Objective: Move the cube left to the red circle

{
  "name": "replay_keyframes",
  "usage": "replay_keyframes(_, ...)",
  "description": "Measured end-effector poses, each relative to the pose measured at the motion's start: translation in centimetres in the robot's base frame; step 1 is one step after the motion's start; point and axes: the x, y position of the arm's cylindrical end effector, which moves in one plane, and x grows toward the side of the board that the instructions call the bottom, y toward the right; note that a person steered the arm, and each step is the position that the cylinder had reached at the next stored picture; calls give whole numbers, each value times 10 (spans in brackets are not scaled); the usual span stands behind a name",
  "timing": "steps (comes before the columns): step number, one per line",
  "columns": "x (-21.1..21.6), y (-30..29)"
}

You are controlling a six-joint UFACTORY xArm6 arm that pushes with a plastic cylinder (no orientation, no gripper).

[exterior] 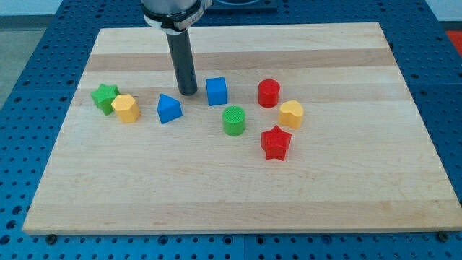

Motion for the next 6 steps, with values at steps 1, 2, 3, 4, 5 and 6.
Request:
replay_keyframes(1,0,0)
replay_keyframes(2,0,6)
replay_keyframes(3,0,17)
replay_keyframes(4,0,33)
replay_keyframes(5,0,39)
replay_keyframes(6,0,27)
